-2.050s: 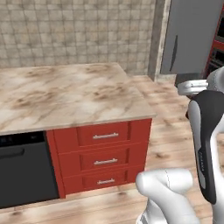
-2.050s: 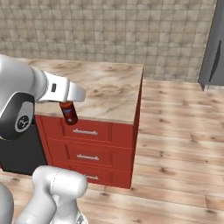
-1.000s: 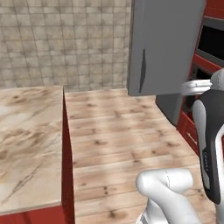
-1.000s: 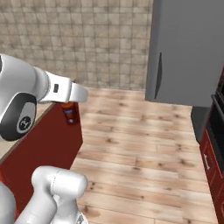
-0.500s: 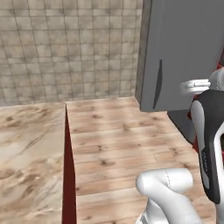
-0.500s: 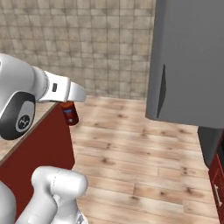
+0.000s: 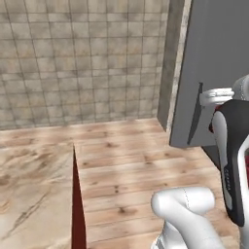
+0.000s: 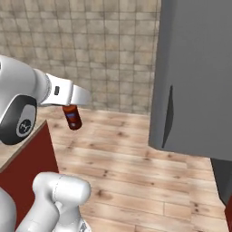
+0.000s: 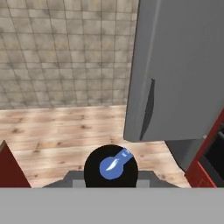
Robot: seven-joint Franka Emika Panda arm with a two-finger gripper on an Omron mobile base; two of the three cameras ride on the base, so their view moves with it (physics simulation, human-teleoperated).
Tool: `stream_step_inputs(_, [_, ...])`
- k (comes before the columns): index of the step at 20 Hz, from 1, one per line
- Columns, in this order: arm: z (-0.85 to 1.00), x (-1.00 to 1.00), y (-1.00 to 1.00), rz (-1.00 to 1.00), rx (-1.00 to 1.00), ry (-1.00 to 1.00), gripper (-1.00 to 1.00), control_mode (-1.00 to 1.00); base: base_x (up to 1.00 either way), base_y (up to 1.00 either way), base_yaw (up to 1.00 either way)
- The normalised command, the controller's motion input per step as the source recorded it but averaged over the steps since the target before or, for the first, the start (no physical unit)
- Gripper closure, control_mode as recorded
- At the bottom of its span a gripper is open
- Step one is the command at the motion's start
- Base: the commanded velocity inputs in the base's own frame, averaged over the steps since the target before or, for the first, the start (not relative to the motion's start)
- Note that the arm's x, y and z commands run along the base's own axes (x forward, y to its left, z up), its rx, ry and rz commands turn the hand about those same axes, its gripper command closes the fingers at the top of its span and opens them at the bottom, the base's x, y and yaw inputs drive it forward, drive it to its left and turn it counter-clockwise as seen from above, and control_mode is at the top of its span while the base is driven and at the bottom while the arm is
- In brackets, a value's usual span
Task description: Place the ketchup and condiment bottle from the counter to the top shelf of the fridge. If the existing items in the fridge are on the top shelf, move them to other shelves.
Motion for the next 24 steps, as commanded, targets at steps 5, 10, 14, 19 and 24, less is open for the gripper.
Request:
stream_step_inputs(5, [0.0, 0.0, 0.0, 0.0, 0.0, 0.0, 1.0, 1.0, 1.0, 0.28, 0.0])
stream_step_inputs(10, [0.0, 0.0, 0.0, 0.0, 0.0, 0.0, 1.0, 1.0, 1.0, 0.31, 0.0])
stream_step_inputs(14, [0.0, 0.0, 0.0, 0.0, 0.0, 0.0, 1.0, 1.0, 1.0, 0.35, 0.0])
stream_step_inputs(19, [0.0, 0.0, 0.0, 0.0, 0.0, 0.0, 1.0, 1.0, 1.0, 0.43, 0.0])
stream_step_inputs(24, [0.0, 0.0, 0.0, 0.0, 0.0, 0.0, 1.0, 1.0, 1.0, 0.37, 0.0])
